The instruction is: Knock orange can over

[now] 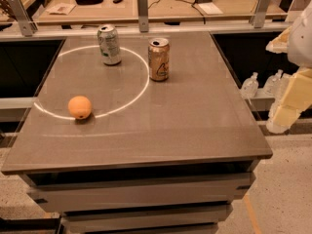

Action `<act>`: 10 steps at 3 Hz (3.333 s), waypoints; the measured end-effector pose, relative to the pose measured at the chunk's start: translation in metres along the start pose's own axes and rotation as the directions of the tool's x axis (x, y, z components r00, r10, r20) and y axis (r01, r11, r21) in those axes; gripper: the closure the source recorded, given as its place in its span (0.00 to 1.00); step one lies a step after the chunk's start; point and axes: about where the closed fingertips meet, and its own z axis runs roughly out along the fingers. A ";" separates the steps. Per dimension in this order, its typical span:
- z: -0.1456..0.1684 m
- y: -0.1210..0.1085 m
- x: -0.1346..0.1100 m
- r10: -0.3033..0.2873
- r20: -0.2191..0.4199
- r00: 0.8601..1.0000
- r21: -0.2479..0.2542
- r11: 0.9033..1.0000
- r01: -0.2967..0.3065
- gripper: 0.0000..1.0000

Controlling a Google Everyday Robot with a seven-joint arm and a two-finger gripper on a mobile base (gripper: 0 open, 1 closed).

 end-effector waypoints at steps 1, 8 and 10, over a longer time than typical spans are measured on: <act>0.000 0.000 0.000 0.000 0.000 1.000 0.000 1.000 0.000 0.00; 0.102 -0.073 -0.011 0.300 0.699 0.649 -0.171 0.952 -0.255 0.00; 0.164 -0.121 -0.049 0.345 0.717 0.606 -0.212 0.936 -0.282 0.00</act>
Offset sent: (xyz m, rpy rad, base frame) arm 0.0066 -0.0034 0.0021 0.2877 -0.1300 -0.0004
